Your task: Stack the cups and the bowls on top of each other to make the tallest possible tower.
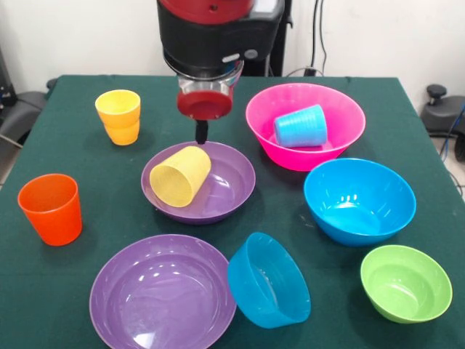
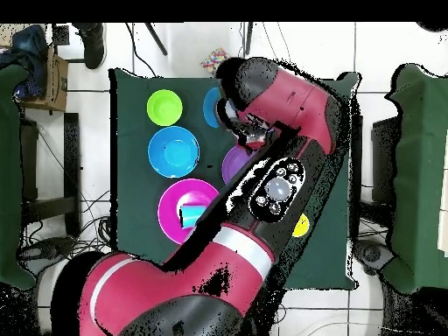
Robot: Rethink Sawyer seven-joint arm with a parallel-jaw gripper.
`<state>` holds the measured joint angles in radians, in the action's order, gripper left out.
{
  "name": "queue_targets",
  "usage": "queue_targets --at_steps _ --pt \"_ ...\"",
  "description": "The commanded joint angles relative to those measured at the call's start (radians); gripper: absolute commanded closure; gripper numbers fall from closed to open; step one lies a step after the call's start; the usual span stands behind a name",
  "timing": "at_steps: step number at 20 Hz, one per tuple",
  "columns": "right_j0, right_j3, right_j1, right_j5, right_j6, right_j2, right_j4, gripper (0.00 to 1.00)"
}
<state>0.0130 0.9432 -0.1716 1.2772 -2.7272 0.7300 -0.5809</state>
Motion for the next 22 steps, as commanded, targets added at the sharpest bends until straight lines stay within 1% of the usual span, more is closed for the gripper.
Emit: queue_targets --at_steps 1,4,9,11,16,22 --pt "-0.001 0.11 -0.001 0.008 -0.224 -0.082 -0.004 0.0" --pt "-0.005 0.093 0.011 0.02 -0.246 -0.081 0.008 0.0" --pt "-0.006 0.114 0.024 0.027 -0.267 -0.1 -0.002 0.0" --pt "-0.002 0.113 0.037 0.066 -0.27 -0.098 0.007 0.0" --pt "0.003 0.16 0.051 -0.028 -0.247 -0.119 -0.001 0.0" --pt "0.008 0.177 0.06 -0.114 -0.232 -0.127 -0.01 0.0"
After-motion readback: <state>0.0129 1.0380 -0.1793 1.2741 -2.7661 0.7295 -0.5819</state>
